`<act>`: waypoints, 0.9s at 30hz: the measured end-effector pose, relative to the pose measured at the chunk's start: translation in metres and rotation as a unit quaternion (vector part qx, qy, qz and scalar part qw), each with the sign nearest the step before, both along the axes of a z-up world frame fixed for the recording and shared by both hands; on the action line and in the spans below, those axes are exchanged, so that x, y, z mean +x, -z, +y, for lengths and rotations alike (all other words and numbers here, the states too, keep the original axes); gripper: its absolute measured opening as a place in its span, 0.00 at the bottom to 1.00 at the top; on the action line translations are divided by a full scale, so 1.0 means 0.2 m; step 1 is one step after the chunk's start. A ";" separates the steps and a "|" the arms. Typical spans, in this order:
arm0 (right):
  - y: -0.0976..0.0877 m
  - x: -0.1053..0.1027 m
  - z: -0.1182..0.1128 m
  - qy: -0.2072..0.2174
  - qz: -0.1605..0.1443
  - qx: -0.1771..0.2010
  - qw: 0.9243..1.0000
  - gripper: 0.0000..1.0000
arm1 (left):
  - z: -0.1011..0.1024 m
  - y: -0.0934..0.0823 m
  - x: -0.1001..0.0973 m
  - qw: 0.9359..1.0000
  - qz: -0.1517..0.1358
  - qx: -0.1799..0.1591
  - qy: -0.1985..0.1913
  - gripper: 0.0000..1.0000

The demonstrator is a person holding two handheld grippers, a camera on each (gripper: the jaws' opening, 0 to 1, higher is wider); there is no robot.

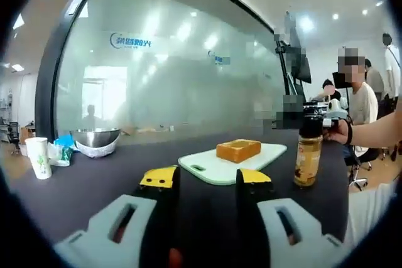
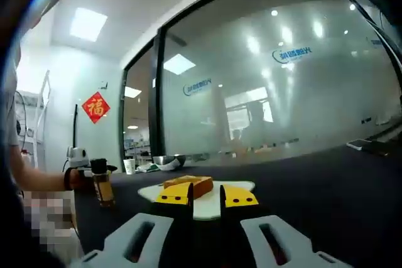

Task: Sprinkle pepper

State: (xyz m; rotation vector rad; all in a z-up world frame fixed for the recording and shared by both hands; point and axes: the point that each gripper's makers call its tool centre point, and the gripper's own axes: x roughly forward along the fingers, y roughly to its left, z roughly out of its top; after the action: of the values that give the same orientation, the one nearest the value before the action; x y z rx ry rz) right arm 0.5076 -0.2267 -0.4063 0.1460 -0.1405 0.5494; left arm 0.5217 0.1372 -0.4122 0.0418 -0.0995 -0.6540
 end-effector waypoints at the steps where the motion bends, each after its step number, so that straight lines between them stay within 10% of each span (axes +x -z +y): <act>1: 0.00 0.00 0.00 0.000 0.000 0.001 1.000 0.13 | 0.00 0.00 0.00 1.000 0.002 0.001 -0.002 0.29; 27: 0.01 -0.01 0.02 -0.003 0.003 -0.009 1.000 0.15 | -0.01 -0.06 -0.05 0.999 -0.017 -0.032 0.029 0.32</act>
State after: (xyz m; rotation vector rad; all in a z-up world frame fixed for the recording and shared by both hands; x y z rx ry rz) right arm 0.5064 -0.2235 -0.4078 0.1307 -0.1286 0.5557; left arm 0.5125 0.1342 -0.3995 -0.0123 -0.1555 -0.7073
